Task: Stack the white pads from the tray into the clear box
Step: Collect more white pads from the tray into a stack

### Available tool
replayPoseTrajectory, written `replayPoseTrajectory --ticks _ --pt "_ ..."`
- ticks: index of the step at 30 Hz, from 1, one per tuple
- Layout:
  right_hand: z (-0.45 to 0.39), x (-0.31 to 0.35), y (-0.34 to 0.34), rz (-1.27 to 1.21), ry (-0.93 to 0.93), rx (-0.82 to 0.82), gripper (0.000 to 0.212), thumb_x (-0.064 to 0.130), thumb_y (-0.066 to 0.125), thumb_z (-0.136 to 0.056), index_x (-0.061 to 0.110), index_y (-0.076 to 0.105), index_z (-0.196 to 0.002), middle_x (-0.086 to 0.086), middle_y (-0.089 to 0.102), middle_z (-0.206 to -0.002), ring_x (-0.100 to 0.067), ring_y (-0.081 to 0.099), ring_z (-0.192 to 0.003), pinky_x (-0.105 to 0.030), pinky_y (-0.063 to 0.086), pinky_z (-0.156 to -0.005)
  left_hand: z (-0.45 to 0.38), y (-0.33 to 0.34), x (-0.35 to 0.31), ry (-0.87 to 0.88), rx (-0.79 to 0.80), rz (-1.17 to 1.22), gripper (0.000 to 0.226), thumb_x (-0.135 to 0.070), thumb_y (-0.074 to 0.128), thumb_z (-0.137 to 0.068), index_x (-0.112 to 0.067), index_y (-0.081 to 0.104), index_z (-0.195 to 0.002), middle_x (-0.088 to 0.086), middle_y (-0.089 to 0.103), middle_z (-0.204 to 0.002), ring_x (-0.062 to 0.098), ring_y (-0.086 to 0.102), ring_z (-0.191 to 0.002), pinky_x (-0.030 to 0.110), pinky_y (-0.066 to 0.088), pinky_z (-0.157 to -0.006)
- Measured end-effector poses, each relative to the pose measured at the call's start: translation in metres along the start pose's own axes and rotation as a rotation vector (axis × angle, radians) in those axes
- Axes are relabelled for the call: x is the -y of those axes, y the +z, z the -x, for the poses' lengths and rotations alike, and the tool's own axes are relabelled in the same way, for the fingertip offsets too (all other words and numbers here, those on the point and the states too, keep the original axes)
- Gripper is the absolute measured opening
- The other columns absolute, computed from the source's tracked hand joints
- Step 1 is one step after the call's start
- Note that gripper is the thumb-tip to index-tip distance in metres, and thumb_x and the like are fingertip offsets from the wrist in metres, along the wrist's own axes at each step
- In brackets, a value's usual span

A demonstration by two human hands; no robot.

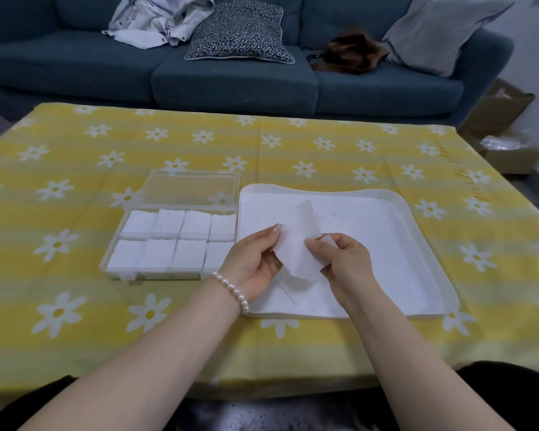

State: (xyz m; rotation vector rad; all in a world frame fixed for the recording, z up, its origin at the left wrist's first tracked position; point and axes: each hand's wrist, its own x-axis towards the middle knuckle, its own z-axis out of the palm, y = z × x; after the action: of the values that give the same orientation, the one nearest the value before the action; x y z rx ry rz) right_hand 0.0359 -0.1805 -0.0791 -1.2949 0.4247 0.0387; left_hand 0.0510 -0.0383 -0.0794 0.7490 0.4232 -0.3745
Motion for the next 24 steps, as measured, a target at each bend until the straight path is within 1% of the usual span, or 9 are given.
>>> replayPoseTrajectory --ticks 4,7,9,12,15,17,18,20,24 --pt "0.0 0.004 -0.003 -0.079 0.013 0.004 0.018 -0.004 0.069 -0.075 0.008 0.058 -0.068 -0.004 0.061 -0.073 -0.019 0.06 -0.065 -0.026 0.049 -0.056 -0.005 -0.005 0.003 0.143 -0.17 -0.17 0.003 -0.002 0.068 -0.082 -0.003 0.067 -0.085 0.01 0.07 -0.083 0.02 0.067 -0.074 0.029 0.058 -0.068" --pt "-0.002 0.014 -0.008 -0.031 0.017 0.129 0.025 -0.006 0.068 -0.074 0.01 0.054 -0.06 -0.005 0.061 -0.069 -0.022 0.06 -0.065 -0.032 0.047 -0.066 -0.007 -0.009 0.0 0.257 -0.253 -0.442 0.018 -0.008 0.08 -0.071 -0.009 0.066 -0.082 0.007 0.068 -0.08 0.021 0.065 -0.074 0.032 0.056 -0.067" --pt "-0.001 0.021 -0.008 0.103 0.003 0.216 0.026 -0.006 0.069 -0.072 0.009 0.055 -0.058 -0.005 0.062 -0.066 -0.022 0.06 -0.063 -0.03 0.047 -0.062 -0.006 -0.008 0.0 0.276 -0.247 -0.559 0.021 -0.008 0.081 -0.07 -0.009 0.064 -0.081 0.005 0.066 -0.074 0.018 0.062 -0.067 0.027 0.05 -0.058" --pt "0.0 0.027 -0.004 0.264 -0.077 0.227 0.024 -0.009 0.071 -0.069 0.007 0.056 -0.06 0.0 0.062 -0.059 -0.014 0.059 -0.056 -0.023 0.046 -0.05 -0.003 -0.004 0.004 0.251 -0.209 -0.606 0.013 -0.002 0.074 -0.075 -0.009 0.064 -0.076 0.005 0.064 -0.069 0.017 0.06 -0.062 0.024 0.048 -0.054" --pt "0.0 0.029 0.0 0.362 -0.143 0.186 0.023 -0.007 0.073 -0.068 0.007 0.058 -0.059 0.004 0.062 -0.057 -0.009 0.057 -0.053 -0.018 0.044 -0.048 -0.002 -0.003 0.007 0.177 -0.183 -0.561 0.009 -0.003 0.069 -0.081 -0.008 0.064 -0.075 0.005 0.062 -0.067 0.015 0.055 -0.055 0.022 0.047 -0.049" --pt "-0.001 0.027 0.003 0.397 -0.161 0.161 0.023 -0.006 0.074 -0.068 0.008 0.059 -0.059 0.005 0.061 -0.055 -0.007 0.056 -0.051 -0.018 0.044 -0.047 0.0 -0.002 0.007 0.077 -0.135 -0.423 0.002 -0.005 0.068 -0.082 -0.005 0.066 -0.083 0.008 0.066 -0.074 0.017 0.059 -0.058 0.024 0.05 -0.052" --pt "-0.001 0.026 0.004 0.413 -0.168 0.151 0.022 -0.006 0.075 -0.068 0.008 0.059 -0.059 0.005 0.061 -0.055 -0.007 0.056 -0.05 -0.017 0.044 -0.048 0.0 -0.001 0.006 0.033 -0.104 -0.35 0.006 -0.006 0.067 -0.083 -0.003 0.067 -0.089 0.01 0.067 -0.079 0.017 0.061 -0.061 0.025 0.051 -0.055" --pt "-0.001 0.024 0.006 0.429 -0.182 0.134 0.021 -0.005 0.075 -0.067 0.008 0.06 -0.06 0.002 0.061 -0.057 -0.008 0.057 -0.052 -0.019 0.045 -0.05 0.0 0.0 0.006 -0.042 -0.038 -0.221 0.016 -0.015 0.061 -0.09 -0.001 0.068 -0.094 0.01 0.07 -0.084 0.017 0.064 -0.066 0.026 0.053 -0.06" --pt "-0.001 0.02 0.01 0.446 -0.198 0.096 0.021 -0.004 0.075 -0.068 0.009 0.061 -0.06 -0.001 0.062 -0.062 -0.014 0.058 -0.059 -0.025 0.048 -0.058 0.004 0.002 0.003 -0.204 0.109 -0.074 0.061 -0.055 0.042 -0.092 -0.001 0.07 -0.089 0.011 0.072 -0.082 0.02 0.07 -0.069 0.031 0.051 -0.068"
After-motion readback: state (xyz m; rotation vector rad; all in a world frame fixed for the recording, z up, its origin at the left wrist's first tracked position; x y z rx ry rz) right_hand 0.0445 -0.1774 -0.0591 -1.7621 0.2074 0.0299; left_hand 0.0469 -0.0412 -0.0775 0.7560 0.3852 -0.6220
